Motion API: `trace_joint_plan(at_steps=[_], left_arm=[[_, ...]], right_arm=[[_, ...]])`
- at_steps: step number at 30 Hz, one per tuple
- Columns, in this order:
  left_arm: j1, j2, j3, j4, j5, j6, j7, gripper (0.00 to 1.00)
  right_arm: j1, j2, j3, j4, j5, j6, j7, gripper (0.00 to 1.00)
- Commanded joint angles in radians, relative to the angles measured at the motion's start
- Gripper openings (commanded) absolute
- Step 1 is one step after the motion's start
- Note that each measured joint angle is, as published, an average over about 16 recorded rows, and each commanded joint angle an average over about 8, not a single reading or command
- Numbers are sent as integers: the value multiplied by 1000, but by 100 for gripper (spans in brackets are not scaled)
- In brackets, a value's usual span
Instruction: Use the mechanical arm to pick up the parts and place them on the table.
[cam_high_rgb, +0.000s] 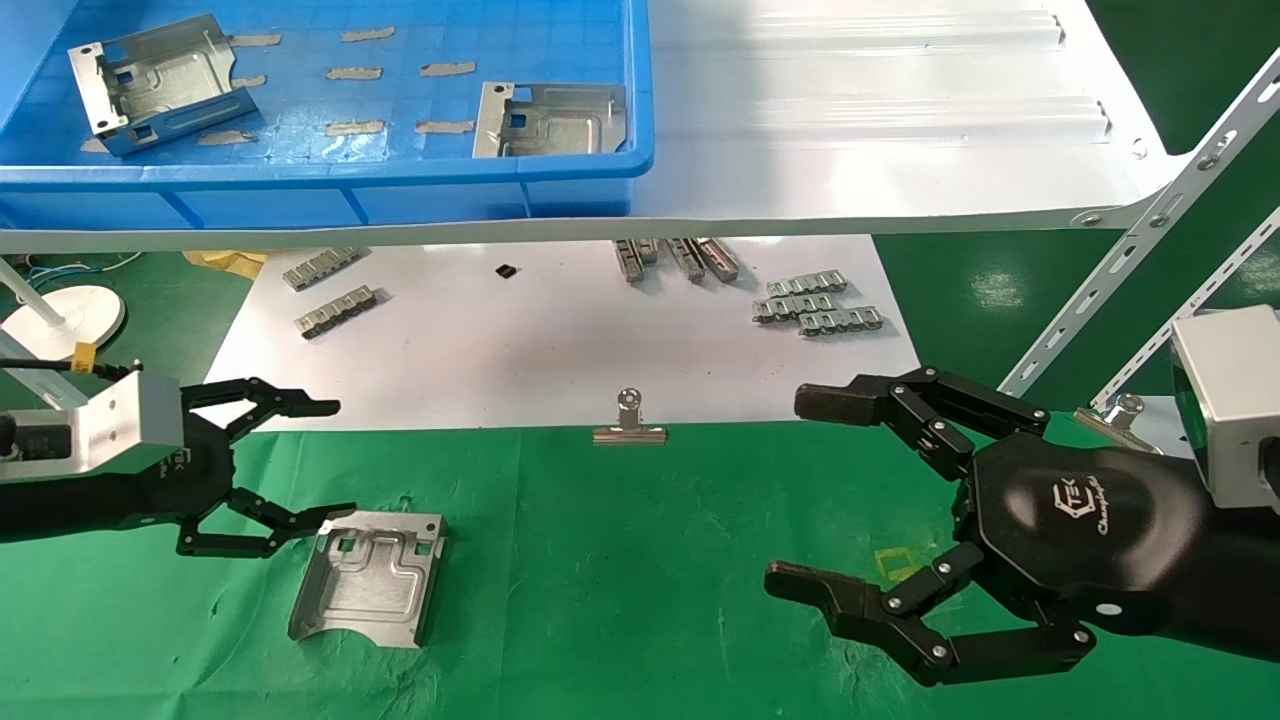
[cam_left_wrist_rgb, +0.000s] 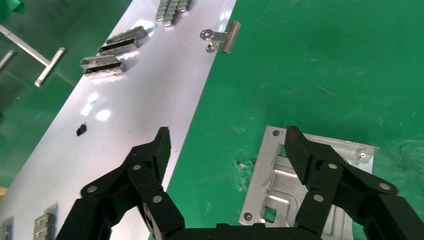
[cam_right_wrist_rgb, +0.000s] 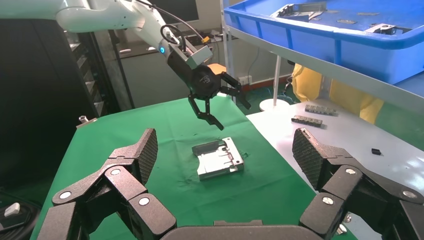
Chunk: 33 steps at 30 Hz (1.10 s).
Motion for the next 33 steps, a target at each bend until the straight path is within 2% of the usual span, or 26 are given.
trace_joint_plan(at_steps=[1,7,33], left_arm=[[-2,0,2,1,4,0,7,100],[37,-11,-33,-74,-18,-6,-48,100],[299,-89,-263,-574,-167,-49,-416,100]], right_arm=[[0,0,0,0,0,0,0,100],[0,0,0,0,0,0,0,100],[0,0,0,0,0,0,0,100]])
